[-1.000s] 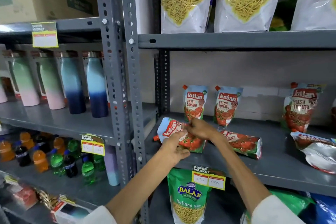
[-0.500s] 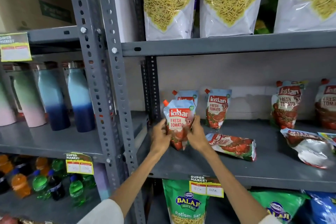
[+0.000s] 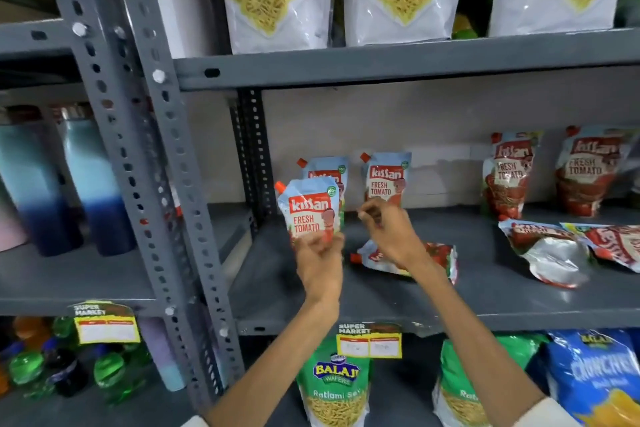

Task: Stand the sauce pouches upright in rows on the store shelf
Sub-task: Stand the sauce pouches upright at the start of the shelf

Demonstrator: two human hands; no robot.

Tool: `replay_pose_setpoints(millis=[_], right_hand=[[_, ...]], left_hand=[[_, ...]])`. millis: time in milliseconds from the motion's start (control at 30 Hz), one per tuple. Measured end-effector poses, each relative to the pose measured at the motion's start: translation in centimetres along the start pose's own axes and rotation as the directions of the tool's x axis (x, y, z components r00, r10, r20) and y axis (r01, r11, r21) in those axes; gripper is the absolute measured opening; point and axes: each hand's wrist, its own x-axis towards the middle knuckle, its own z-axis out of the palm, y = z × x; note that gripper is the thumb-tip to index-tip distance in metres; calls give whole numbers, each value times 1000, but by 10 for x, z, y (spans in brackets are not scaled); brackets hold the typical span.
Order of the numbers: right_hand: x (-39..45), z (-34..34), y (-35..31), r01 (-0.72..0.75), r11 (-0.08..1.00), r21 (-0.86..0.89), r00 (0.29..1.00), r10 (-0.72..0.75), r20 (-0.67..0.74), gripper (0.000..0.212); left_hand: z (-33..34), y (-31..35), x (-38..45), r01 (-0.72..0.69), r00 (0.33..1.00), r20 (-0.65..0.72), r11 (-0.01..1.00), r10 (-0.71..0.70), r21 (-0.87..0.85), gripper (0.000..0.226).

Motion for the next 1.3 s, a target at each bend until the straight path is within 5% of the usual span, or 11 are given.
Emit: replay_pose_setpoints(millis=[67, 133, 233, 333, 400, 567, 667, 767, 833, 967, 1300], right_hand=[[9, -27, 16, -77, 961, -267, 995, 90, 37, 13], [14, -55, 35, -194, 844, -500, 952, 284, 110, 19], [21, -78, 54, -305, 722, -621, 794, 553, 253, 38], [18, -85, 59, -378, 719, -583, 674, 645, 359, 49], [13, -85, 60, -444, 740, -506, 638, 657, 401, 44], [-5, -89, 67, -391, 871, -297, 751, 488, 444, 23], [-15, -90, 71, -408, 911, -62, 820, 396, 414, 18], [-17, -89, 74, -331, 918, 216, 916, 257, 309, 13], [-15, -86, 69, -272, 895, 353, 951, 195, 239, 19], [-11, -78, 61, -184, 877, 444, 979, 122, 165, 26], [-21, -56, 73, -215, 910, 354, 971, 161, 176, 33]], left_hand=[[19, 6, -14, 419, 892, 224, 905, -393, -77, 24], [35, 11, -28, 676, 699, 410, 728, -586, -114, 36], [56, 12, -37, 808, 548, 509, 578, -664, -117, 55], [74, 11, -42, 823, 508, 529, 563, -680, -67, 53], [82, 9, -42, 809, 528, 495, 586, -691, -45, 53], [99, -7, -54, 651, 701, 383, 759, -602, 2, 44], [103, -14, -62, 435, 853, 291, 898, -434, 64, 46], [100, -9, -55, 73, 971, 221, 992, -94, 101, 41], [95, -2, -46, -157, 966, 233, 968, 109, 198, 54], [87, -6, -15, -357, 906, 342, 885, 250, 298, 79], [77, -43, 11, -386, 878, 416, 865, 237, 321, 88]])
